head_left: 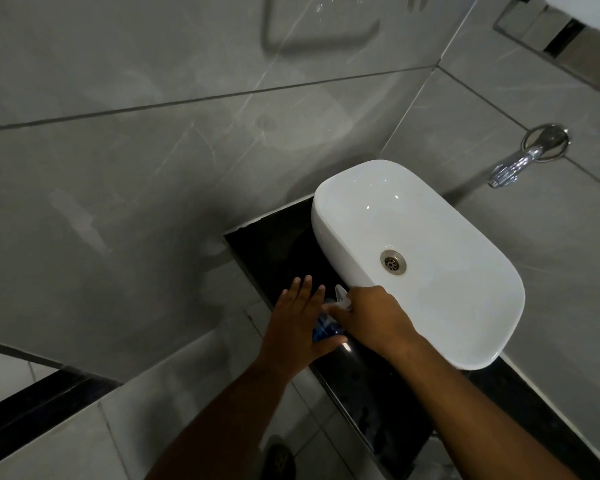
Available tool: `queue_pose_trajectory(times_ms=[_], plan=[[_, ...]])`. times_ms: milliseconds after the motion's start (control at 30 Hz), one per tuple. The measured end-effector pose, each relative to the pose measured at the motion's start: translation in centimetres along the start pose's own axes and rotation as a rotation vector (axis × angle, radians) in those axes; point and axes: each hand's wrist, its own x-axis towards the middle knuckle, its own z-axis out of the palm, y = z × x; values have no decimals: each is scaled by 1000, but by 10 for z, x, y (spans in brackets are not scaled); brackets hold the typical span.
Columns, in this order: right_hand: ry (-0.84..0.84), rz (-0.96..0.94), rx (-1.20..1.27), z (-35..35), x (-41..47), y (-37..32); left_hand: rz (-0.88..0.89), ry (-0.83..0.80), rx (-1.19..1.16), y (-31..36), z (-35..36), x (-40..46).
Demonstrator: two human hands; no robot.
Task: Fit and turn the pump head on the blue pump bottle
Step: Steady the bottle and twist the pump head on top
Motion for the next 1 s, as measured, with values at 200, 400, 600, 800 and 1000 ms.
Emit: queue_pose_trajectory(times_ms=[200, 400, 600, 800, 1000], plan=[[-160, -185, 167, -8, 0, 3, -5, -11, 20, 0, 0, 0], [-44, -10, 52, 1, 2, 2, -12, -18, 20, -2, 3, 0], [-118, -83, 152, -3, 2, -1, -16, -16, 29, -3, 5, 0], [-97, -87, 118, -3, 1, 0, -10, -5, -14, -3, 5, -1], [-144, -161, 211, -8, 3, 2, -8, 12, 16, -4, 6, 1]])
